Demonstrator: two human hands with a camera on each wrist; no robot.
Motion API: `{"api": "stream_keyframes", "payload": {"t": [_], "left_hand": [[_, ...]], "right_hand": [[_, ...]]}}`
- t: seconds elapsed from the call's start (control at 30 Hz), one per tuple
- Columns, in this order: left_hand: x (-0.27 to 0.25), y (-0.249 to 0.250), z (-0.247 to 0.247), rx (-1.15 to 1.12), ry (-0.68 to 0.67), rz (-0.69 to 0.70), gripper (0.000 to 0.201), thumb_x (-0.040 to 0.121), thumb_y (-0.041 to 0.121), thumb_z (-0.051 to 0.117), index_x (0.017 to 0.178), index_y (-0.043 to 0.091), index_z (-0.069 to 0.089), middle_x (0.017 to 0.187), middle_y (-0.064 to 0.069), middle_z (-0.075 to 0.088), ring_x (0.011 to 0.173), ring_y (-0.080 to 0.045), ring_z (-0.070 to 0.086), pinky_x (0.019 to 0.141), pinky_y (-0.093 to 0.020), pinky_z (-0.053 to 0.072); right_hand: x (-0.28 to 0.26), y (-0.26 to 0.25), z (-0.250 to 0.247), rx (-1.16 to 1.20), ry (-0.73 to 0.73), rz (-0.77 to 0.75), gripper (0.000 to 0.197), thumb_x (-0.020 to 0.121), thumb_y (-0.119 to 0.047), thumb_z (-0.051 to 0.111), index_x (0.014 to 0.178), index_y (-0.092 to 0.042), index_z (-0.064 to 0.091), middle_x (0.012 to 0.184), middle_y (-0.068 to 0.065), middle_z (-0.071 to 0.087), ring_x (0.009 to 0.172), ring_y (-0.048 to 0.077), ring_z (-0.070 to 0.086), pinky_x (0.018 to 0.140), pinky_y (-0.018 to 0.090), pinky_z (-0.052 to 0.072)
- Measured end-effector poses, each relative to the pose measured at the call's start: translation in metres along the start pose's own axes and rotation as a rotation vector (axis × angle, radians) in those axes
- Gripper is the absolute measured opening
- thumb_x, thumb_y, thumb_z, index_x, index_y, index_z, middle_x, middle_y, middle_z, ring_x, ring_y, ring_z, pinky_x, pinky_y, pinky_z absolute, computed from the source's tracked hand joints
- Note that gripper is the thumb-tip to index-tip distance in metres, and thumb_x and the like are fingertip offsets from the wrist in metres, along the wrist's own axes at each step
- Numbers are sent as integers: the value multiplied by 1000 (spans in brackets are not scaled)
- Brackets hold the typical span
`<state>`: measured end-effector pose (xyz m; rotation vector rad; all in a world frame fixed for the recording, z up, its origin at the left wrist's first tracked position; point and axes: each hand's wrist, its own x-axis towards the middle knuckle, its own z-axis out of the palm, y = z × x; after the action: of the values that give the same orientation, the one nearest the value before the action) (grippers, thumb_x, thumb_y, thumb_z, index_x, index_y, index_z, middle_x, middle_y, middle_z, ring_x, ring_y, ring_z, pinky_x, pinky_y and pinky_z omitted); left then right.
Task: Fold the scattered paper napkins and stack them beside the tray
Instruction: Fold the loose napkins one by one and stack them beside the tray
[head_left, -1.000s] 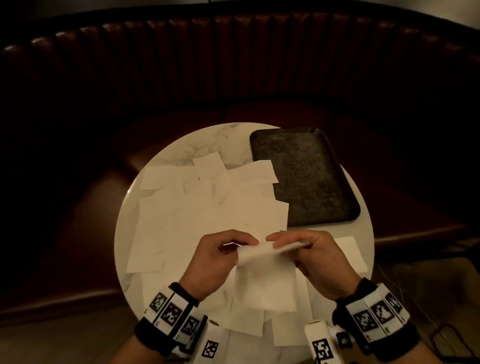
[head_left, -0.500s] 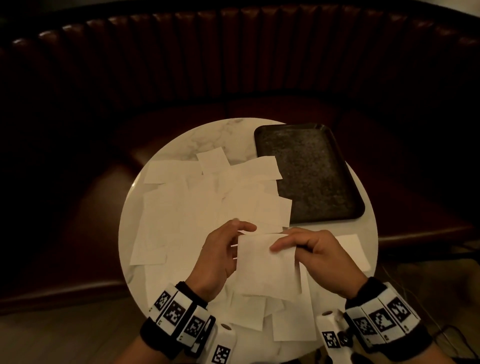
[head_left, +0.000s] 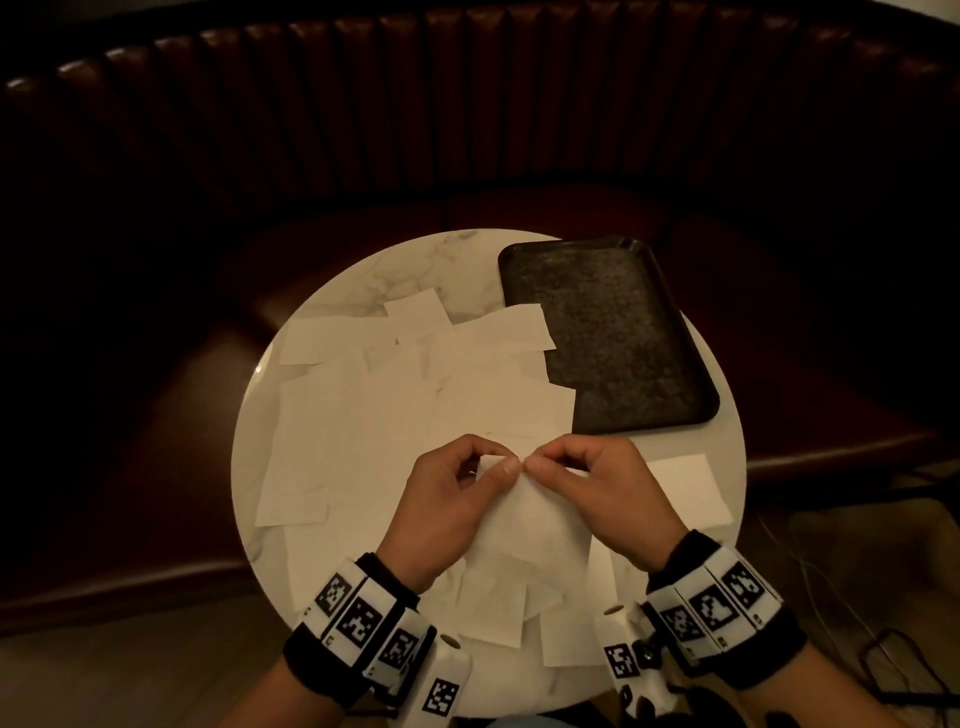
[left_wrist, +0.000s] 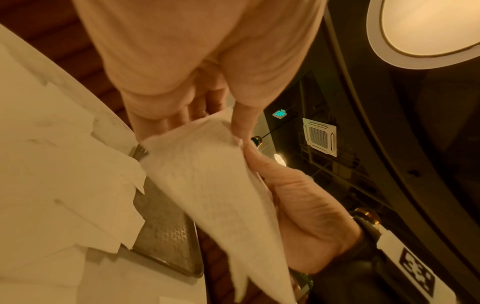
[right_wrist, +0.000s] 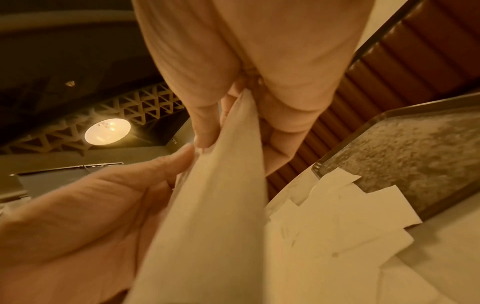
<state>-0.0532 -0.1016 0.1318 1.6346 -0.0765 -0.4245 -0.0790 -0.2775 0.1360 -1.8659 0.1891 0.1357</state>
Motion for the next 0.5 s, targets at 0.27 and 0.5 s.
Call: {"api": "stream_keyframes", "payload": {"t": [0.27,0.5], "left_hand": [[1,-5,6,32,1,11,19,95,25,60,85,12,70,74,9,66,70,-5,58,66,-23,46],[9,-11,13,44,91,60,17,94,19,63,81,8,68,74,6,65,71,-6,57,66,-19,46]], "right_hand": [[-3,1,-2,24,31,44,8,83,-25,72,83,-18,77,80,-8,74,77,1,67,76,22,53],[-9,18,-17,146,54,145,9,84,-15,70,84,-8,75,74,10,72,60,17,61,60,29,54]]}}
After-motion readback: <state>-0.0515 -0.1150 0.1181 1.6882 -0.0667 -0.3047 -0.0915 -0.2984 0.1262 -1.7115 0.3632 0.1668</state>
